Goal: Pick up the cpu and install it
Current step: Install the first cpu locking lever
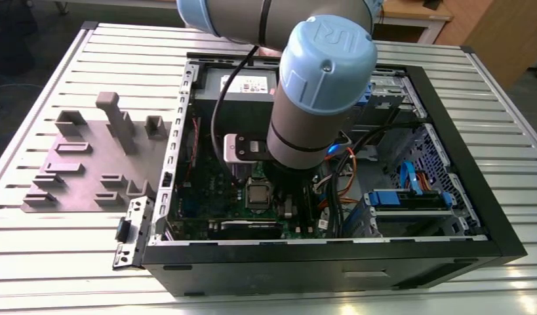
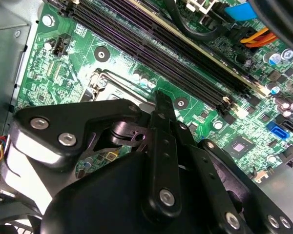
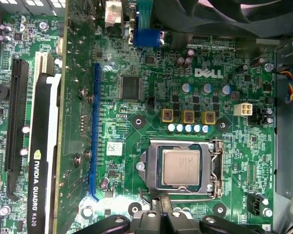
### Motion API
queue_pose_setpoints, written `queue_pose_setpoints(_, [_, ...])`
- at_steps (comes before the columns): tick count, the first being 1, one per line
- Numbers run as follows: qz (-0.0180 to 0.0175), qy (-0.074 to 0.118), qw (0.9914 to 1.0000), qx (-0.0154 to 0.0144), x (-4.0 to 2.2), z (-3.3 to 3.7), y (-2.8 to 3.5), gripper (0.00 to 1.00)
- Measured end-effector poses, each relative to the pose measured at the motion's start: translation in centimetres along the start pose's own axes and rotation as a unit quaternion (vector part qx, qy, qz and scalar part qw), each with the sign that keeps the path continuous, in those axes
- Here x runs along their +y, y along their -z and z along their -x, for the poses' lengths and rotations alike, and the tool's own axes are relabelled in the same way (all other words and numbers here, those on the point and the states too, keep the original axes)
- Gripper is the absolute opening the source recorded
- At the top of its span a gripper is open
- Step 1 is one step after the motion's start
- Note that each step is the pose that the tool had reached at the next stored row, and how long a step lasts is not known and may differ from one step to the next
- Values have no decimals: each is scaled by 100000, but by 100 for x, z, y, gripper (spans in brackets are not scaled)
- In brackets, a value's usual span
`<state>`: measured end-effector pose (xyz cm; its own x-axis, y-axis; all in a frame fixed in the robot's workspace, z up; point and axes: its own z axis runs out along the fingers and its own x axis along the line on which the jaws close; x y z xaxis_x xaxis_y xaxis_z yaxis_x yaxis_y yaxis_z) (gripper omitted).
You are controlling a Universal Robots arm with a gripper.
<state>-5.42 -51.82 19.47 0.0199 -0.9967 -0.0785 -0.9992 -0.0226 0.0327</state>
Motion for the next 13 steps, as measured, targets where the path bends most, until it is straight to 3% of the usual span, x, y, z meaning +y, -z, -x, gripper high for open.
queue_pose_setpoints(13, [0,7,100000,3,-1,-2,-27,11])
